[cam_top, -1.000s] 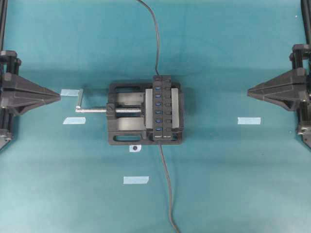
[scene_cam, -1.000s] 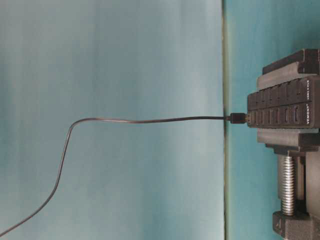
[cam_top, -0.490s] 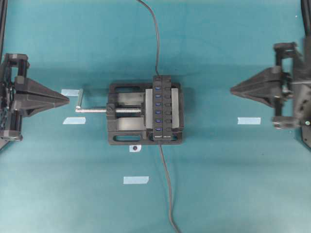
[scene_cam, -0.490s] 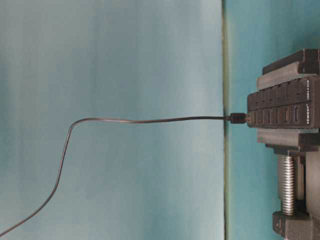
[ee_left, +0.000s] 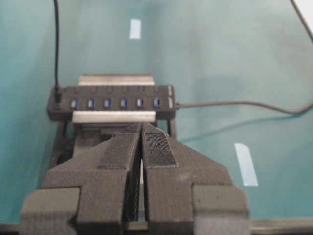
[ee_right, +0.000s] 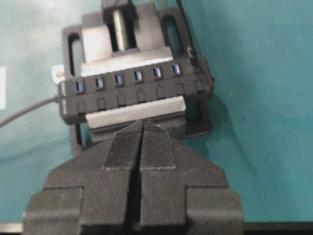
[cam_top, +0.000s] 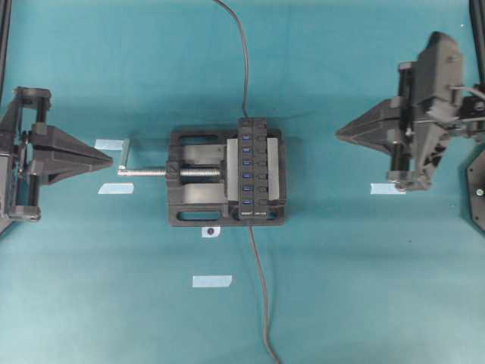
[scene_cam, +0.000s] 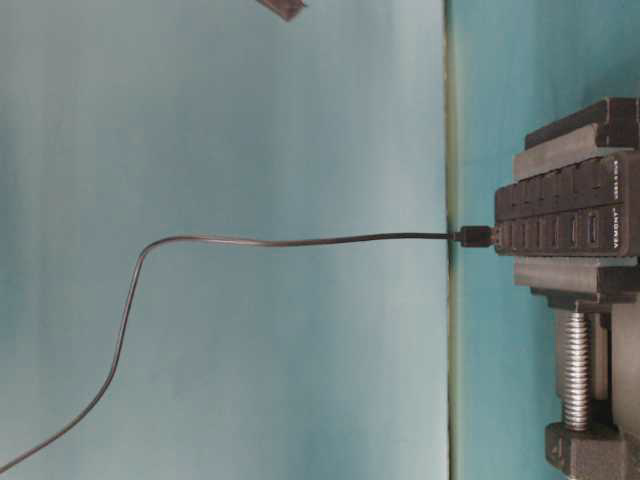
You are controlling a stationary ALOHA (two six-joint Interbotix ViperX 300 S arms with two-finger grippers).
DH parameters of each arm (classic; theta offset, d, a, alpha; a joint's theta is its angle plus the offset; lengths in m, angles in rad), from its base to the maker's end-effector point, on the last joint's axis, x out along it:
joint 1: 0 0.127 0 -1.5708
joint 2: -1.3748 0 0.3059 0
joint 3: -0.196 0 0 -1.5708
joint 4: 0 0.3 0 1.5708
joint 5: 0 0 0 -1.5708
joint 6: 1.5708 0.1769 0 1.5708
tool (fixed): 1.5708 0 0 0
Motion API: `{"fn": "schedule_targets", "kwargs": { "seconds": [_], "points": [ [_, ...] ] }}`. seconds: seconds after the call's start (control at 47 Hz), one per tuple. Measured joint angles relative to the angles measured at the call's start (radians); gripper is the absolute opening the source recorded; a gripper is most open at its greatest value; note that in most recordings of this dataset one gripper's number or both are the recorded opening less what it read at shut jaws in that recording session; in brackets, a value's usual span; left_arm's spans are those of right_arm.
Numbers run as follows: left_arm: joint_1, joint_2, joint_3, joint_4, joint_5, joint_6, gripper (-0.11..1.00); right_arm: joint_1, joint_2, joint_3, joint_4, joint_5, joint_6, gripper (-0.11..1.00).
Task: Insert the USB into the front port of the fixed hub.
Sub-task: 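Move the right gripper over the USB plug beside the hub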
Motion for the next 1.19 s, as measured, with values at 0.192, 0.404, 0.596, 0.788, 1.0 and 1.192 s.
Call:
{"fn": "schedule_targets", "kwargs": {
  "seconds": [0.192,0.404,0.596,0.788,1.0,1.192],
  "points": [
    [0.0,0.009,-0.002,0.002,0.0,0.0,0.0,-0.011,0.066,-0.035,-0.017,0.029,0.0,-0.05],
    [0.0,0.011,-0.009,0.002,0.0,-0.002,0.0,-0.014,0.144,-0.086,-0.051,0.055,0.0,-0.05],
    [0.0,0.011,-0.011,0.002,-0.002,-0.002,0.0,-0.017,0.195,-0.114,-0.066,0.058,0.0,-0.05],
    [0.0,0.011,-0.011,0.002,-0.002,-0.002,0.0,-0.023,0.238,-0.135,-0.098,0.058,0.0,-0.05],
    [0.0,0.011,-0.011,0.002,0.0,-0.002,0.0,-0.048,0.268,-0.169,-0.107,0.057,-0.003,-0.05],
    [0.002,0.011,-0.011,0.0,0.0,-0.002,0.0,-0.061,0.295,-0.19,-0.109,0.057,-0.018,-0.05]
  ]
}}
